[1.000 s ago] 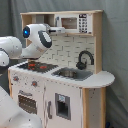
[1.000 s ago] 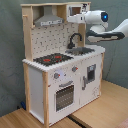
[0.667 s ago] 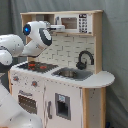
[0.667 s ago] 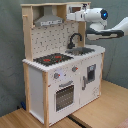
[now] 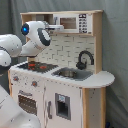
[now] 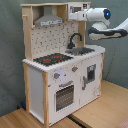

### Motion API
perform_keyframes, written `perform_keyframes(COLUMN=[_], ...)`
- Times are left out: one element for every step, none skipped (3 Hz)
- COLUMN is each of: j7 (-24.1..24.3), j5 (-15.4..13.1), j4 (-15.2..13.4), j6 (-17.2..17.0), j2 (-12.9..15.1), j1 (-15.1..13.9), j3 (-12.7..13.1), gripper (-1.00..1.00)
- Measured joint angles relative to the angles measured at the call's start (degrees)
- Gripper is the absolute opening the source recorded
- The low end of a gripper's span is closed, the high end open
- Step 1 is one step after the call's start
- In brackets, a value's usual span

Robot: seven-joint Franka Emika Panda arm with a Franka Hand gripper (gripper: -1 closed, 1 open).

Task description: Play with the kitchen

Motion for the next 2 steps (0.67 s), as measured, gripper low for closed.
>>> perform_keyframes(j7=[-0.8,-1.6], j5=[0.0,0.0], j4=[-2.2,-4.1], j6=[0.0,0.0], j2=[0.0,0.0], j1=[4.6,8.9], j3=[-3.5,-6.8], gripper=[-1.00,-1.00])
